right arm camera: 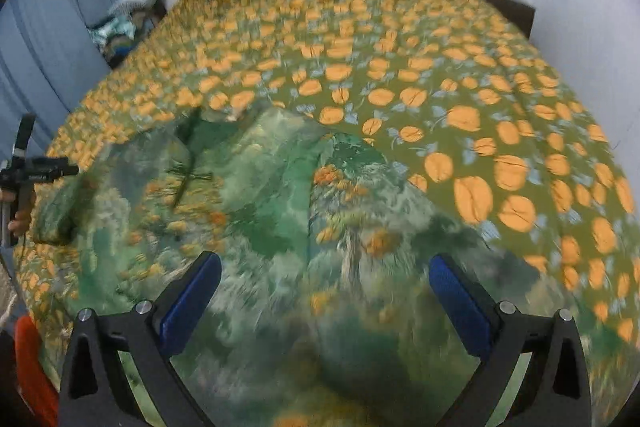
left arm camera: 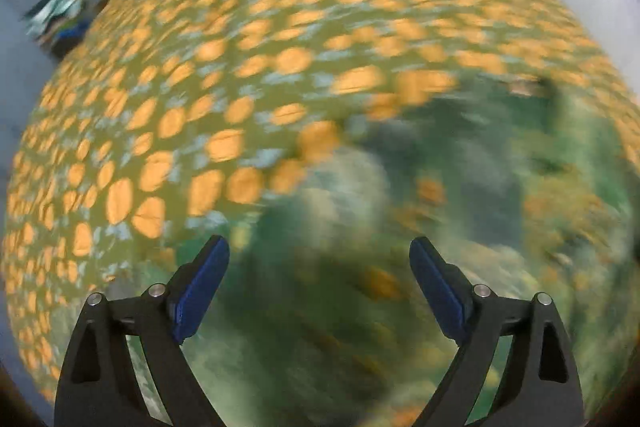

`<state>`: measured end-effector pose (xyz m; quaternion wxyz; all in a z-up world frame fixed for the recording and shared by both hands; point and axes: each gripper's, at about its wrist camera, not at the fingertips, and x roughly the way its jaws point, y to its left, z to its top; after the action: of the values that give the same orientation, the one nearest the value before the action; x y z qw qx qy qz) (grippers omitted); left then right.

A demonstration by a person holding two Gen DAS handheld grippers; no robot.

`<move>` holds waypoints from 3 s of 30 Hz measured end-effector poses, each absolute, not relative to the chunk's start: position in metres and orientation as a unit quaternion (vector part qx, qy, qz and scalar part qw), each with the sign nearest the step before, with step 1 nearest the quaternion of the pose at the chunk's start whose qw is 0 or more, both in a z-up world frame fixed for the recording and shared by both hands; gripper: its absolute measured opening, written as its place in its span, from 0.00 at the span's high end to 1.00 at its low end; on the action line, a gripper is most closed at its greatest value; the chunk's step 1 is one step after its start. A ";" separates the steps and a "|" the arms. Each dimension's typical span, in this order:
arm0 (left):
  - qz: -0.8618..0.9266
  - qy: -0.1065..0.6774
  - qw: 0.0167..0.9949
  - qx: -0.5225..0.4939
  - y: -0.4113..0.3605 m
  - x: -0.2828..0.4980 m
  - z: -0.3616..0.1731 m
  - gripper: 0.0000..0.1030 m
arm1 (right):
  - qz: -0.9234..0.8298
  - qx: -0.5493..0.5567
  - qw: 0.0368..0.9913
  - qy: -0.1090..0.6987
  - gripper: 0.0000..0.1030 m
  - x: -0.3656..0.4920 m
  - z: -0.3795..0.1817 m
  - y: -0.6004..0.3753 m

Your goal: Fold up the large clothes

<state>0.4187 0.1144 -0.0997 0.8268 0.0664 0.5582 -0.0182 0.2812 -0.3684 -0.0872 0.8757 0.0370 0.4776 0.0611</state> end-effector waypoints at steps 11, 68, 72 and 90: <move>-0.092 0.605 0.783 0.110 0.097 0.466 -0.168 0.12 | 0.078 0.072 0.842 0.529 0.00 0.353 -0.146 -0.398; -0.046 0.489 0.871 -0.013 0.012 0.200 -0.142 0.01 | -0.025 0.051 0.946 0.320 0.00 0.027 -0.040 -0.287; -0.026 0.513 0.858 0.021 0.001 0.213 -0.194 0.00 | -0.003 0.089 0.927 0.364 0.00 0.074 -0.107 -0.271; -0.014 0.455 0.888 0.056 -0.008 0.191 -0.194 0.00 | 0.013 0.049 0.893 0.448 0.00 0.112 -0.221 -0.261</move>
<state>0.1912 -0.0082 -0.1939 0.8884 0.0563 0.4554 -0.0140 0.1125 -0.2613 -0.2212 0.8928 0.0490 0.4475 0.0127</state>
